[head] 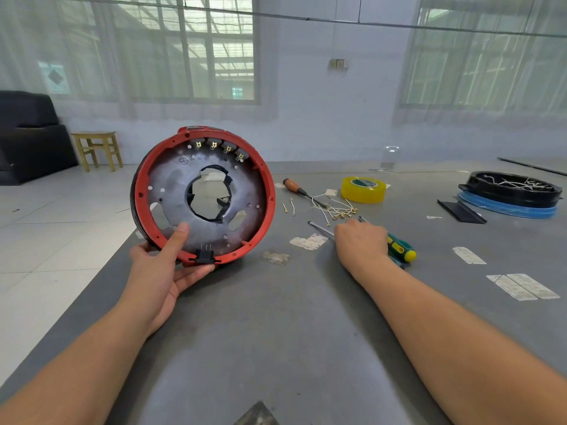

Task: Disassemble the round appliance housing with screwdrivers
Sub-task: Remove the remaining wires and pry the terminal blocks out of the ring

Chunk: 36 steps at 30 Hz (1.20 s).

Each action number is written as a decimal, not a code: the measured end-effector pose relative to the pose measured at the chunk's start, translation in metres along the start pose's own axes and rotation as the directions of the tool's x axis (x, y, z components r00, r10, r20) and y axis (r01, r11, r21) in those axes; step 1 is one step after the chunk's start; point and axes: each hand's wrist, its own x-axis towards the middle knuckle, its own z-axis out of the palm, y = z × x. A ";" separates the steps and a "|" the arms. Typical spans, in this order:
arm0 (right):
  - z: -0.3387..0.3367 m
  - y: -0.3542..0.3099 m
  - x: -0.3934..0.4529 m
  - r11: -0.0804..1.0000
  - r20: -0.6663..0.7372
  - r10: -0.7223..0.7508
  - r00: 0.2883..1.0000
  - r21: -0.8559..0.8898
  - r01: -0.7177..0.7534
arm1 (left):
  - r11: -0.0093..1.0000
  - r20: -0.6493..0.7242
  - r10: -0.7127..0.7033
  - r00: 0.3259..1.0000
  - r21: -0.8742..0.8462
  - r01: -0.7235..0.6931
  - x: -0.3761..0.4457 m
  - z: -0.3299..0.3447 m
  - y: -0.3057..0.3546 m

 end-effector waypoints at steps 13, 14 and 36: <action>-0.002 -0.055 -0.040 0.678 -0.345 0.081 0.935 0.707 0.202 | 0.996 0.003 -0.076 0.997 0.051 0.076 -0.007 0.002 0.003; -0.005 -0.063 -0.045 0.493 -0.257 0.088 0.962 0.851 0.182 | 0.994 0.004 -0.080 0.997 0.078 0.080 -0.007 0.003 0.003; -0.017 -0.077 -0.056 -0.441 0.267 -0.097 0.959 0.852 -0.282 | 0.673 0.193 0.303 0.933 0.650 -0.353 -0.034 0.010 -0.010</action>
